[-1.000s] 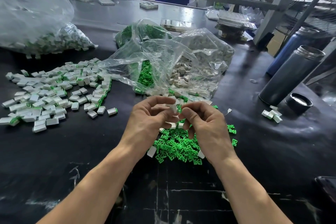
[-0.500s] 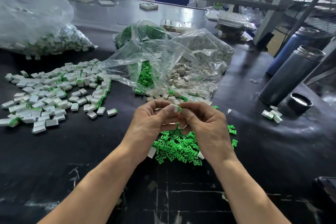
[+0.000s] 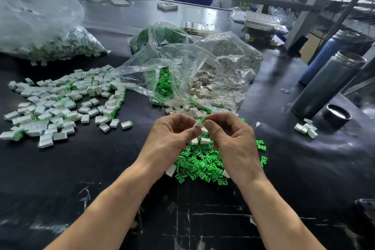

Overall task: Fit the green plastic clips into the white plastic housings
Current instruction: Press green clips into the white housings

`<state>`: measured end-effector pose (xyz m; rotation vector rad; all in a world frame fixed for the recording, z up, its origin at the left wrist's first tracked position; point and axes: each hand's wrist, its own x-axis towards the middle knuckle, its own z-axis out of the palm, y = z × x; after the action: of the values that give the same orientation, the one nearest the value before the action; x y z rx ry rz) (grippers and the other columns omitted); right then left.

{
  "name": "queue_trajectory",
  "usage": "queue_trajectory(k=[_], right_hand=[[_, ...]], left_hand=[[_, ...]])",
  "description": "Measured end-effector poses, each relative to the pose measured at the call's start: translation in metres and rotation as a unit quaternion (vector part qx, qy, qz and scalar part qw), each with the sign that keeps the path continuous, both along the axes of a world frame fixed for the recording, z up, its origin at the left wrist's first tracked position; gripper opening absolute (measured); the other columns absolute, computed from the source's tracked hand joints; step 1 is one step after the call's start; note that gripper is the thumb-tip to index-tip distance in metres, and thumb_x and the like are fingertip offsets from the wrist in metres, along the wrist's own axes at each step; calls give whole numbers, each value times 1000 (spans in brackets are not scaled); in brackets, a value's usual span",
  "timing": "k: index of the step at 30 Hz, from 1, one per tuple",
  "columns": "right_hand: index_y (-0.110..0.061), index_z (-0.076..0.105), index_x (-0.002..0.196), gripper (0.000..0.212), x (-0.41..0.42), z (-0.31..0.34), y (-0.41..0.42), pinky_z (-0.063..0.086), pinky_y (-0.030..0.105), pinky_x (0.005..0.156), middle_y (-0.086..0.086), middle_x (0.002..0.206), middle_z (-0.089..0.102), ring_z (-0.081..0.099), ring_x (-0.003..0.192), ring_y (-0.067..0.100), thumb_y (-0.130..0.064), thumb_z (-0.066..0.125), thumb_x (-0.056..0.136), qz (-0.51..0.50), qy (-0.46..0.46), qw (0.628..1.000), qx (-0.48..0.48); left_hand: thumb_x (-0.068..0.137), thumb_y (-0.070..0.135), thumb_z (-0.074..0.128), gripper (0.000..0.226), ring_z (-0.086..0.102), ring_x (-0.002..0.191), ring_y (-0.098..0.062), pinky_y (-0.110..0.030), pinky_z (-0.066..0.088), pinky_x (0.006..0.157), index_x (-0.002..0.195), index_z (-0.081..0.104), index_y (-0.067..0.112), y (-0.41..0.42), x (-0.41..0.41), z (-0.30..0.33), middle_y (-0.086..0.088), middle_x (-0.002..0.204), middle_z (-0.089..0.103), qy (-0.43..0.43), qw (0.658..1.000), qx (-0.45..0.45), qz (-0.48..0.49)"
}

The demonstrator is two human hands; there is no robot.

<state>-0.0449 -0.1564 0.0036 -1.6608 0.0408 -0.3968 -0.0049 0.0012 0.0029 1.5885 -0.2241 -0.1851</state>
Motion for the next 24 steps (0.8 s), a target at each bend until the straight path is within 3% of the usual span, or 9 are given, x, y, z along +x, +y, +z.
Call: queue_trajectory(k=[5,9,19,24], right_hand=[[-21,76,108,18,0,0,1,46,17,56,-14,67,62,54,59,4,-9,67,99,0,-5,1000,25],[-21,79,104,21,1,0,1,49,21,61,-17,72,68,59,66,3,-5,67,98,5,-7,1000,3],[-15,73,97,8,2,0,-1,56,26,56,6,81,75,69,66,16,-8,73,94,-29,-17,997,74],[-15,76,93,3,2,-2,2,50,22,53,-1,72,69,62,65,10,-12,74,93,5,22,994,106]], left_hand=[[89,24,79,8,58,63,-3,-19,48,58,91,77,17,-1,0,-1,7,73,69,6,1000,-16,-1],[89,18,79,3,62,66,-2,-19,52,60,93,78,19,-2,1,-1,7,75,73,-9,1000,-26,-2],[88,14,79,6,65,68,-4,-19,52,61,93,77,15,-2,2,-2,2,79,75,-12,1000,-18,2],[85,14,80,10,63,68,-7,-22,53,62,95,77,13,-4,0,-1,1,77,74,-10,1000,-17,-1]])
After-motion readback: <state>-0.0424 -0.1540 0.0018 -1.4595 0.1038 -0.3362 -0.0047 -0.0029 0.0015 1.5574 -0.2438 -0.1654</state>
